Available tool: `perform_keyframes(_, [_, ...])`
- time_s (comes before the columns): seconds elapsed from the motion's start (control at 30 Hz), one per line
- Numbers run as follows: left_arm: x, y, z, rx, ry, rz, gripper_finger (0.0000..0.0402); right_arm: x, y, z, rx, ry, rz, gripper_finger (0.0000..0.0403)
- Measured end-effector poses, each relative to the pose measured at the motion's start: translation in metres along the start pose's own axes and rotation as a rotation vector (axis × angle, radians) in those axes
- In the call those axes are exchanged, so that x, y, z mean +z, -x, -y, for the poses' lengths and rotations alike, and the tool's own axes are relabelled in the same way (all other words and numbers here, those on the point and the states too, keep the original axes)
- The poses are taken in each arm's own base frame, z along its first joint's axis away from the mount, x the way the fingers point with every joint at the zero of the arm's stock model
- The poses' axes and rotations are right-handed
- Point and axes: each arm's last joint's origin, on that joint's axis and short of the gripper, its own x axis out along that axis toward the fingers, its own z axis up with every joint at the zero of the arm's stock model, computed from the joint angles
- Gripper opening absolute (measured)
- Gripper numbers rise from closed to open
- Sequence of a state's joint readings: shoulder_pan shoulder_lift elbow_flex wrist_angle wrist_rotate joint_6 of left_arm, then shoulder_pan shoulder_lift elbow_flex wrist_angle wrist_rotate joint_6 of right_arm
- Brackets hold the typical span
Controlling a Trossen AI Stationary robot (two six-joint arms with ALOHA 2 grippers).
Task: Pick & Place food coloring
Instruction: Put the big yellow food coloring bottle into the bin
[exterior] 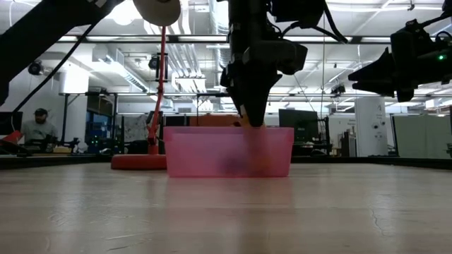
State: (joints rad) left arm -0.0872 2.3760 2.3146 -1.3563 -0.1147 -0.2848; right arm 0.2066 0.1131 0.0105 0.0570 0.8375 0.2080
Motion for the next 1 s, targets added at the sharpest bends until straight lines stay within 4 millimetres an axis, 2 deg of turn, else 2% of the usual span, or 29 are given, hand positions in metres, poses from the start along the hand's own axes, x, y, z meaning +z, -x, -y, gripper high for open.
perform_keyframes(0.23, [0.000, 0.000, 0.000, 0.001, -0.025, 0.000, 0.0156, 0.000, 0.000, 0.000, 0.000, 0.001, 0.000, 0.0215])
perform_keyframes(0.53, [-0.001, 0.001, -0.001, 0.006, -0.026, -0.007, 0.0163, 0.000, 0.000, 0.000, 0.000, 0.000, 0.000, 0.0215])
perform_keyframes(0.8, [-0.002, 0.019, -0.004, 0.027, -0.020, 0.015, 0.0169, 0.000, 0.000, 0.000, 0.000, 0.001, 0.000, 0.0215])
perform_keyframes(1.0, [-0.011, 0.036, -0.009, 0.076, 0.013, -0.006, 0.0206, 0.000, 0.000, 0.000, 0.000, 0.001, 0.000, 0.0215])
